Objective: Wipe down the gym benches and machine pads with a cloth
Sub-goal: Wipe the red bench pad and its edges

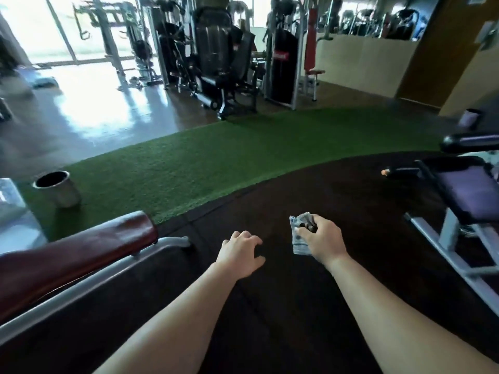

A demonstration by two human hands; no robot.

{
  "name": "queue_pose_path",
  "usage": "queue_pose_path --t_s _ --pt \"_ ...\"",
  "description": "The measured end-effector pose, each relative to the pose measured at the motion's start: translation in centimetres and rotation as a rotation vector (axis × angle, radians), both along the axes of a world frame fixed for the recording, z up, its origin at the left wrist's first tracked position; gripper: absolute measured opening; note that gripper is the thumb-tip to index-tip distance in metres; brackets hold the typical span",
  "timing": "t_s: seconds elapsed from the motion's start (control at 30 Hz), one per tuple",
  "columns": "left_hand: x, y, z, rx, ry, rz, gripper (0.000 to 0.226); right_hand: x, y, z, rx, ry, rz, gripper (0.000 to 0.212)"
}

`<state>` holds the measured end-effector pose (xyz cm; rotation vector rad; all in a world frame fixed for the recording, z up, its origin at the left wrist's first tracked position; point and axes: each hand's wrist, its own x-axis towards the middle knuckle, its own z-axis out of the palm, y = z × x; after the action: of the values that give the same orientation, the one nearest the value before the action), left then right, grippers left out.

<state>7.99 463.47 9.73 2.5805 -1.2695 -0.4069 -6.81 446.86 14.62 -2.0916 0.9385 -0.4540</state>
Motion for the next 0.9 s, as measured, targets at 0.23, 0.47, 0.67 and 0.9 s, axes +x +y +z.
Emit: queue_pose_path --t_s 0.23,0.47,0.67,0.9 --pt "13.6 8.3 -1.0 0.034 -0.017 0.267 0.056 18.4 4.6 -0.3 -0.009 0.011 0.282 0.010" --pt "24.6 14.7 -1.3 0.073 -0.033 0.564 0.051 36.3 8.2 -2.2 -0.055 0.045 0.558 0.022" --pt "32.0 20.7 -1.5 0.105 0.033 0.791 0.056 48.7 13.6 -2.5 -0.042 0.067 0.758 0.014" --pt "40.3 28.6 -3.3 0.154 0.075 0.902 0.059 59.2 22.3 -5.3 0.027 0.090 0.858 0.011"
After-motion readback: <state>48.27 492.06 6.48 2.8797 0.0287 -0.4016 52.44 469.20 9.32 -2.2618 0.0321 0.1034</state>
